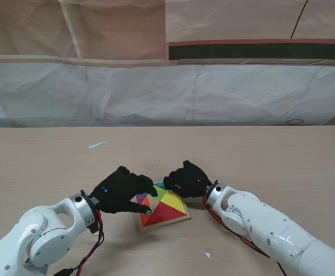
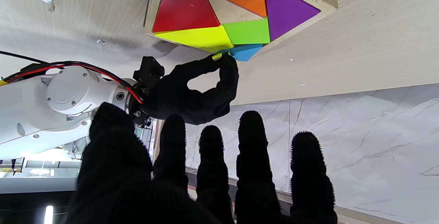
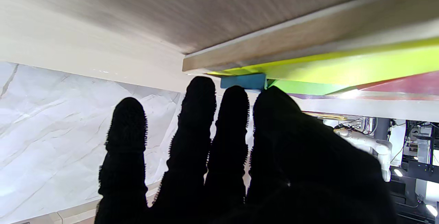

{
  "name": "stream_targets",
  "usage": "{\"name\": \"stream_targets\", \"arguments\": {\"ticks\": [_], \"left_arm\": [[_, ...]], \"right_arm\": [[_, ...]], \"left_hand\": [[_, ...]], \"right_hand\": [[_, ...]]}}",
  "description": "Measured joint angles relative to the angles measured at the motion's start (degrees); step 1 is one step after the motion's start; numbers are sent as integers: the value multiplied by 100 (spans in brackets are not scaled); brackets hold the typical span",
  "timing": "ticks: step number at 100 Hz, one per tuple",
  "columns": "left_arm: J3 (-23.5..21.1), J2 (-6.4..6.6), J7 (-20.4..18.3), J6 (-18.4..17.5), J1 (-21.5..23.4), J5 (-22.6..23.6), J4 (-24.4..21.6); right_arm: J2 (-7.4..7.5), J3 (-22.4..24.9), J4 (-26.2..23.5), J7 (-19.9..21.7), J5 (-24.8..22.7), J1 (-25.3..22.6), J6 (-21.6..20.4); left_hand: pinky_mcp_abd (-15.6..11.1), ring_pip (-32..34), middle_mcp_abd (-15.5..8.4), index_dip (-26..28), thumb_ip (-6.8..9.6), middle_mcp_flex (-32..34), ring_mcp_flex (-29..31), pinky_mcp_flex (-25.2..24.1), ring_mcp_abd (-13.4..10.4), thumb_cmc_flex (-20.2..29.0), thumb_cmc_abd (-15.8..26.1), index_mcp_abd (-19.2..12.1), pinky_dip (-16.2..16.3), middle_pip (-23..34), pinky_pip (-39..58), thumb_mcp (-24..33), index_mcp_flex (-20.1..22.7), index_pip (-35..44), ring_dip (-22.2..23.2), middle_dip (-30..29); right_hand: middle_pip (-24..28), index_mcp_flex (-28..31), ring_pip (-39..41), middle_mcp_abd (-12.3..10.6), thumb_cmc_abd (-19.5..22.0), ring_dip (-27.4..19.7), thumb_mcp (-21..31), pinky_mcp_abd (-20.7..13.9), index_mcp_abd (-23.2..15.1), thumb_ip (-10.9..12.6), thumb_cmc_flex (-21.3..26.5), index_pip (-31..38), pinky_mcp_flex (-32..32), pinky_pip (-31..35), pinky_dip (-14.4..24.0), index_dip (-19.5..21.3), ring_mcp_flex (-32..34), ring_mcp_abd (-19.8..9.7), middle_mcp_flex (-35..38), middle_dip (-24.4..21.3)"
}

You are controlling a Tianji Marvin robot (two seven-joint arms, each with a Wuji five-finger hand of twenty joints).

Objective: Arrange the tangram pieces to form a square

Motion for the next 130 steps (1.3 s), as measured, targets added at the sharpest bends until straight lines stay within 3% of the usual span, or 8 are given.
{"name": "stream_targets", "arguments": {"ticks": [27, 34, 37, 42, 50, 71, 101, 130], "left_arm": [[11, 0, 16, -17, -10, -7, 10], [14, 0, 25, -17, -12, -7, 13], [15, 0, 28, -17, -13, -7, 13], [15, 0, 28, -17, -13, -6, 13], [16, -1, 30, -17, -12, -4, 13], [18, -1, 43, -11, -8, 1, 13], [10, -2, 42, 3, 15, -1, 5], [22, -3, 42, 11, 13, -18, 10]], "right_arm": [[176, 484, -461, 205, -330, -417, -119], [186, 513, -466, 47, -402, -452, -30], [187, 555, -482, 25, -406, -475, -12], [189, 658, -544, 96, -404, -525, -10], [230, 700, -708, 521, -398, -541, 8], [252, 447, -720, 1217, -120, -309, -31], [218, 374, -699, 1454, -59, -184, 8], [258, 674, -870, 1367, -309, -381, 63]], "left_hand": [[-1, 0, 0, 0, 0, 0, 0, 1, 6, 1, 0, 0, 0, 0, 0, 0, 0, 0, 0, 0], [-1, 0, 0, 0, 0, 0, 0, 1, -2, 1, 0, 0, 0, 0, 0, 0, 0, 0, 0, 0], [-1, 0, 0, 0, 0, 0, 0, 1, -3, 1, 0, 0, 0, 0, 0, 0, 0, 0, 0, 0], [-1, 0, 0, 0, 0, 0, 0, 1, -2, 1, 0, 0, 0, 0, 0, 0, 0, 0, 0, 0], [-1, 0, 0, 0, 0, 0, 0, 1, 2, 1, 0, 0, 0, 0, 0, 0, 0, 0, 0, 0], [-1, 0, 0, 0, 0, 0, 0, 2, 0, 1, 0, 0, 0, 0, 0, 0, 0, 0, 0, 0], [-1, 0, 0, 0, 0, 1, 0, 2, -3, 1, 0, 0, 0, 0, 0, 0, 0, 0, 0, 0], [-1, 0, 0, 0, 0, 2, 0, 2, 0, 1, 0, 0, 0, 0, 0, 0, 0, 0, 0, 0]], "right_hand": [[4, 210, 72, 6, -233, 64, 441, 0, 92, -6, -16, -82, 53, 15, 0, 136, 28, 0, 125, 212], [-3, -205, 6, 110, -122, 57, 343, 0, 275, -6, -310, -141, -226, 11, 0, 130, -389, 83, -483, 214], [-3, -417, -82, 236, -60, 49, 196, 0, 531, 15, -536, -411, -397, 2, 0, 144, -618, 183, -835, 113], [-32, -665, -257, 459, 367, -9, -149, 0, 1015, 315, -876, -1310, -704, -65, 55, 452, -1018, 336, -1398, -282], [-410, -951, -580, 711, 526, -69, -494, 0, 1544, 500, -1234, -2506, -1054, -168, 71, 706, -1411, 502, -1953, -681], [-924, -973, -935, 1001, 894, -202, -1122, 0, 1994, 507, -1948, -3755, -1340, -356, 132, 707, -1586, 681, -2188, -946], [-768, -404, -997, 1021, 978, -149, -1200, 0, 1953, 507, -2073, -3796, -1341, -420, 235, 1006, -1567, 720, -1725, -719], [-570, -91, -984, 920, 969, -92, -1200, 0, 1609, 507, -2061, -2463, -1250, -421, 274, 2096, -1469, 720, -1593, -494]]}}
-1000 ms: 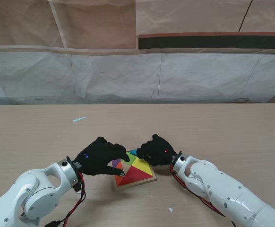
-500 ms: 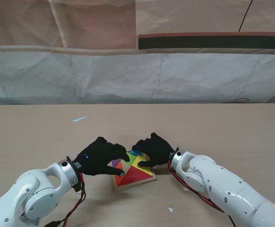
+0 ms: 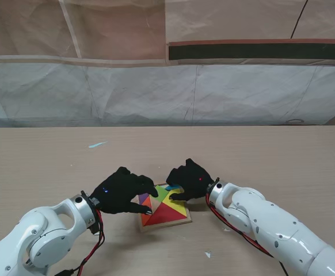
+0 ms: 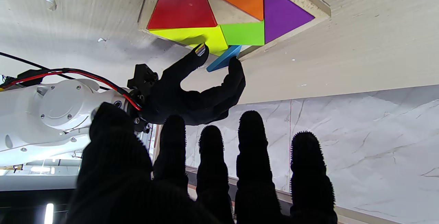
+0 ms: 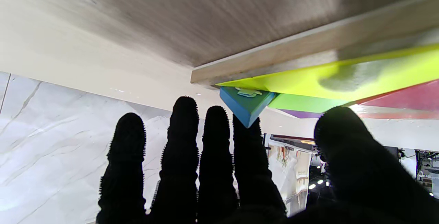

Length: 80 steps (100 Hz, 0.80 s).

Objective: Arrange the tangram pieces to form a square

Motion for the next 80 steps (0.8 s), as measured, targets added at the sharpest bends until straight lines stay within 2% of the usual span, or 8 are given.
{"name": "stream_targets", "arguments": {"ticks": [8, 12, 20, 25, 52, 69, 75, 80], "left_arm": [[2, 0, 0, -6, -5, -5, 3], [2, 0, 0, -8, -8, -6, 5], [6, 0, 0, -12, -16, -15, 9], [10, 0, 0, -16, -24, -21, 15], [25, 0, -6, -24, -54, -44, 38], [27, 0, -7, -23, -54, -51, 42], [32, 0, -6, -23, -55, -54, 44], [37, 0, -3, -25, -58, -54, 48]], "right_arm": [[24, 74, -65, -41, -66, -74, 0], [39, 110, -119, -46, -105, -114, 0], [66, 102, -171, -159, -214, -151, 9], [72, 93, -178, -257, -246, -166, 15], [47, 428, -378, -295, -195, -420, -224], [75, 654, -502, -246, -453, -511, -193], [118, 640, -505, -133, -549, -471, -193], [172, 569, -495, -42, -717, -394, -181]], "left_hand": [[0, 0, 0, 0, 0, 0, 0, 0, 3, 0, 0, 0, 0, 0, 0, 0, 0, 0, 0, 0], [0, 0, 0, 0, 0, 0, 0, 0, -3, 0, 0, 0, 0, 0, 0, 0, 0, 0, 0, 0], [0, 0, 0, 0, 0, 0, 0, 0, -2, 0, 0, 0, 0, 0, 0, 0, 0, 0, 0, 0], [0, 0, 0, 0, 0, 0, 0, 0, 3, 0, 0, 0, 0, 0, 0, 0, 0, 0, 0, 0], [0, 0, 0, 0, 0, 1, 0, 0, 1, 0, 0, 0, 0, 0, 0, 0, 0, 0, 0, 0], [0, 0, 0, 0, 0, 3, 0, 0, 0, 0, 0, 0, 0, 0, 0, 0, 1, 0, 0, 0], [0, 0, 0, 0, 0, 3, 0, 0, -1, 0, 0, 0, 0, 0, 0, 0, 1, 0, 0, 0], [0, 0, 0, 0, 0, 3, 0, 0, -7, 0, 0, 0, 0, 0, 0, 0, 1, 0, 0, 0]], "right_hand": [[79, 0, 19, -65, -20, 0, 0, 0, -92, 0, 24, 338, 85, 0, 1, 221, 76, 0, 0, 58], [141, 0, 61, -127, -173, 0, -1, 0, -234, 0, 314, 671, 150, 7, 1, 311, 98, 0, 56, 60], [320, 64, 133, -204, -248, 0, -17, 0, -507, 0, 524, 1285, 304, 47, 1, 264, 336, -53, 231, 61], [320, 64, 133, -206, -243, 0, -105, 0, -521, 0, 518, 1339, 340, 49, 1, 57, 363, -57, 231, 61], [82, 63, 134, -262, 223, 0, -317, 0, -487, 0, 490, -87, 343, 51, 1, -844, 377, -63, 231, -1], [-586, -588, -163, -200, 165, -137, -320, 0, -440, 112, 1521, -892, -11, 1, 1, -1161, -34, -62, -332, -473], [-572, -987, -257, -183, -200, -194, 107, 0, -440, 235, 1589, -1171, -103, -23, 1, -1169, -251, -62, -777, -670], [-579, -1284, -275, -126, -550, -263, 850, 0, -440, 246, 1522, -1382, -174, -28, 1, -1169, -401, -61, -1079, -799]]}}
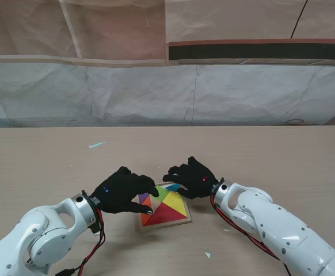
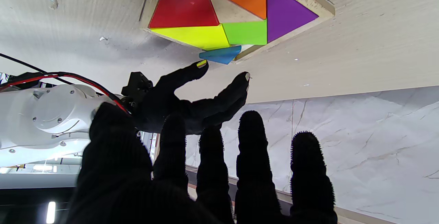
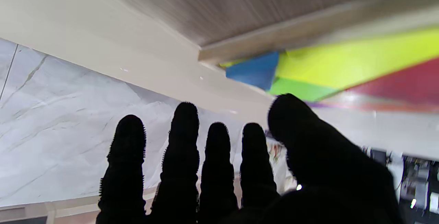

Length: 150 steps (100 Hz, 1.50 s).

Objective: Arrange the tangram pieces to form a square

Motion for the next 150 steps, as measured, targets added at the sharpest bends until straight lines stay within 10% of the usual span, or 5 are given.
{"name": "stream_targets", "arguments": {"ticks": [17, 49, 85, 103, 150], "left_arm": [[4, 0, 17, 0, -3, 0, 10], [-10, -2, 19, 6, 24, 6, 4], [-43, -5, 44, 4, 65, 25, -4], [-51, -5, 56, 4, 80, 32, -6], [-46, -5, 70, -4, 78, 34, -6]], "right_arm": [[107, -599, 379, -135, -59, 483, 108], [99, -757, 535, -351, 25, 581, 206], [29, -1015, 626, -474, 189, 707, 173], [10, -1015, 588, -482, 223, 698, 153], [-223, -1338, 666, -455, 733, 862, 463]], "left_hand": [[0, 0, 0, 0, 0, 0, 0, 0, 10, 1, 0, 0, 0, 0, 0, 0, 0, 0, 0, 0], [0, 0, 0, 0, 0, 0, 0, 0, 4, 1, 0, 0, 0, 0, 0, 0, 0, 0, 0, 0], [-1, 0, 0, 0, 0, 0, 0, 0, 7, 1, 0, 0, 0, 0, 0, 0, 1, 0, 0, 0], [-1, 0, 0, 1, 0, 0, 0, 0, 4, 1, 0, 0, 0, 0, 0, 0, 1, 0, 0, 0], [-1, 0, 0, 1, 0, 57, 0, 0, 13, 1, 0, 0, 0, 0, 0, 0, 1, 0, 0, 0]], "right_hand": [[236, -555, 30, 84, -521, -16, 1381, 0, -13, 1, -163, -376, -78, 0, 0, 371, -149, -1, -573, -74], [512, -244, 65, 82, -729, -16, 1500, 0, -225, 1, -335, -707, -72, 10, -127, 977, -153, -6, -582, -154], [548, 392, 120, 2, -620, 7, 819, 0, -732, 0, -661, 1166, -44, 63, -127, 1590, -151, -16, -284, -154], [573, 392, 119, -6, -619, 7, 417, 0, -832, -222, -741, 2434, -34, 63, -127, 975, -145, -16, -125, -154], [588, 464, 135, -74, -544, 7, -129, 0, -878, -296, -804, 3175, 77, 65, -128, 741, 40, -17, 225, 50]]}}
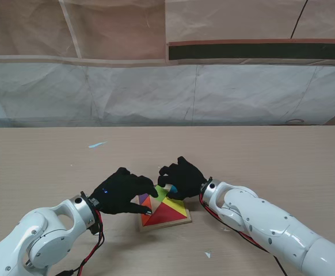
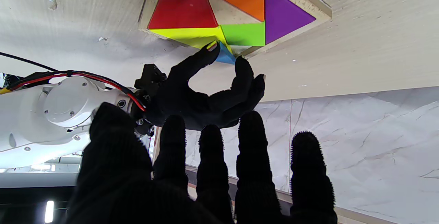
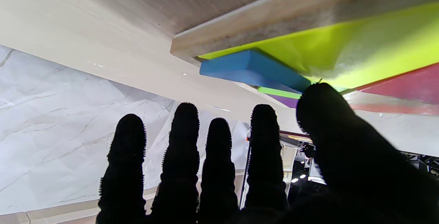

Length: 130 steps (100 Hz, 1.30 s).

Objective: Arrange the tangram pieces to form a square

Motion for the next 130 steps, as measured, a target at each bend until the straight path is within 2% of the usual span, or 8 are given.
{"name": "stream_targets", "arguments": {"ticks": [21, 33, 46, 60, 76, 87, 112, 130], "left_arm": [[8, 0, 8, 2, -3, 2, 5], [10, -1, 11, 7, -3, 2, 6], [-5, -2, 10, 8, 9, 4, 6], [-11, -3, 25, 7, 18, 10, 4], [-9, -3, 41, -8, 14, 11, 4], [-11, -3, 42, -29, 10, 15, 4], [-28, -1, -15, -88, -16, 18, 4], [-27, 1, -48, -91, -31, 9, -1]], "right_arm": [[-137, -209, 122, 3, 188, 159, 172], [-182, -47, 86, 14, 181, 111, 189], [-99, 586, -329, 193, -272, -194, 21], [26, 906, -488, 318, -292, -355, -416], [171, 1016, -467, 505, -480, -369, -776], [252, 899, -370, 508, -562, -301, -832], [341, 467, -176, 469, -667, -59, -644], [315, 195, 13, 300, -621, 138, -400]], "left_hand": [[0, 0, 0, 1, 0, 0, 0, 0, -15, 0, 0, 0, 0, 0, 0, 0, 0, 0, 0, 0], [0, 0, 0, 1, 0, 0, 0, 0, -1, 0, 0, 0, 0, 0, 0, 0, 0, 0, 0, 0], [0, 0, 0, 1, 0, 0, 0, 0, -8, 0, 0, 0, 0, 0, 0, 0, 0, 0, 0, 0], [0, 0, 0, 1, 0, 0, 0, 0, -4, 0, 0, 0, 1, 0, 0, 0, 0, 4, 0, 0], [0, 0, 0, 73, 0, 0, 0, 0, -1, 0, 0, 0, 1, 0, 0, 0, 0, 30, 0, 0], [0, 0, 0, 73, 0, 0, 0, 0, -8, 0, 0, 0, 1, 0, 0, 0, 1, 57, 0, 0], [0, 0, 0, 74, 0, 0, 0, 0, -7, 0, 0, 0, 1, 0, 0, 0, 1, 58, 0, 0], [0, 0, 0, 74, 0, 0, 0, 0, 5, 0, 0, 0, 1, 0, 0, 0, 1, 58, 0, 0]], "right_hand": [[0, 0, 0, -1, 0, 0, -4, 0, 0, 0, 2, -7, 25, 0, 0, -132, 4, 0, 1, 3], [-19, 22, 11, -4, 214, 0, -96, 0, 10, 0, 4, -338, 50, 0, 0, -451, 73, -1, 70, 10], [-22, 288, 11, -4, 715, 0, -406, 0, 273, 0, 2, -1224, 44, 0, 0, -737, 72, -2, 69, 10], [-320, 348, -93, -4, 1021, -25, -753, 0, 475, 5, -324, -2143, -88, -36, 0, -882, 60, -2, 69, 10], [-495, 172, -240, -4, 1012, -30, -820, 0, 585, 6, -609, -2833, -225, -173, 0, -952, -108, 2, 62, 10], [-500, 110, -243, -4, 771, -30, -785, 0, 586, 7, -601, -2971, -248, -206, 0, -948, -109, 5, 59, 11], [-403, 116, -244, -6, 248, -79, -513, 0, 442, 7, -432, -2874, -130, -235, 0, -362, -103, -13, -23, 11], [-144, 116, -158, -137, 97, -79, 420, 0, 288, 7, -436, -2434, 35, -139, 0, -98, -1, -124, -3, 11]]}}
